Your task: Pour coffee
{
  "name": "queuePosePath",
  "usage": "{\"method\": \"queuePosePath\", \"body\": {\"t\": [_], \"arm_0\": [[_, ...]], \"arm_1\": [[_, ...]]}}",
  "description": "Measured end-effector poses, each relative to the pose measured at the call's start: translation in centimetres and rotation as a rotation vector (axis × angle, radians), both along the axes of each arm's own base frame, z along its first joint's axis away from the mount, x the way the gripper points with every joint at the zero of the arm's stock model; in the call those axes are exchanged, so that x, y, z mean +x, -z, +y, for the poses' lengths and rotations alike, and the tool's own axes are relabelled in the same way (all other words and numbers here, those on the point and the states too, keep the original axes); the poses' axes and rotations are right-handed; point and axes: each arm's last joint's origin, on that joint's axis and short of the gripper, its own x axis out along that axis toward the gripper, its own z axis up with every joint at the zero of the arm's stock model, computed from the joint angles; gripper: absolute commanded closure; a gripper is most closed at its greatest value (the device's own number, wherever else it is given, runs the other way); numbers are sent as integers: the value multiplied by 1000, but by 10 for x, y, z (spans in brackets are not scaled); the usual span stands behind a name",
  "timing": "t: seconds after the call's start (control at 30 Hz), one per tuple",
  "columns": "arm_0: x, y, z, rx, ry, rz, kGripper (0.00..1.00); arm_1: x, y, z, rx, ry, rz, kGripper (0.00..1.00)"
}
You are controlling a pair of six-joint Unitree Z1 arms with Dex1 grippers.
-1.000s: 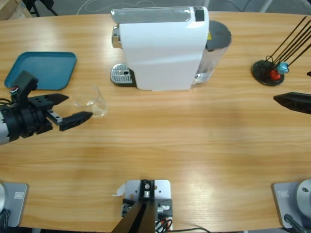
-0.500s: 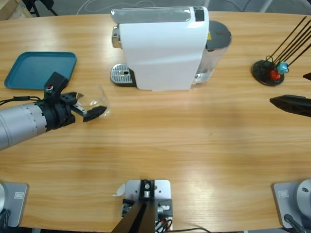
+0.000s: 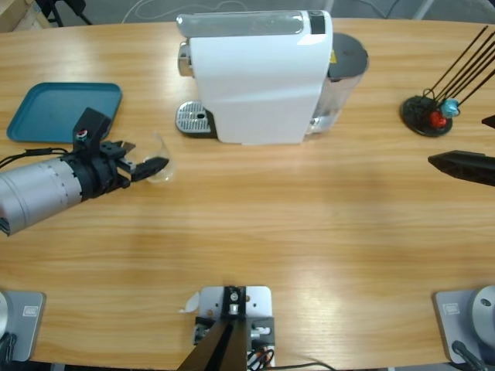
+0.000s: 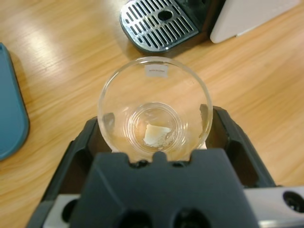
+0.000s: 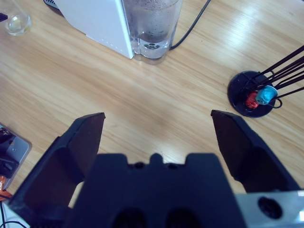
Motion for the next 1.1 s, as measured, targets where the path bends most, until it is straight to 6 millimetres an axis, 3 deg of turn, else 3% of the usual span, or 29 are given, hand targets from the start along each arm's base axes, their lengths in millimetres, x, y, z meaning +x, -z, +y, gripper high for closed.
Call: {"method": "queuePosePath", "body": {"t": [0.23,0.47,0.67,0.9,1.1], "arm_0": [[-3,-2,6,43,64,-70,1000],[5,-42,40,24,395,-128,1000],[43,-59,64,26,558,-238,1000],[110,-56,66,-18,581,-230,1000],[149,-45,56,-90,644,-196,1000]], "arm_1": [[0,0,0,1,0,-1,0],[1,2,1,14,0,-12,0],[1,5,1,7,-3,-10,0],[-1,5,-1,-9,-10,-6,2],[-1,5,-1,-13,-12,-5,0]]}}
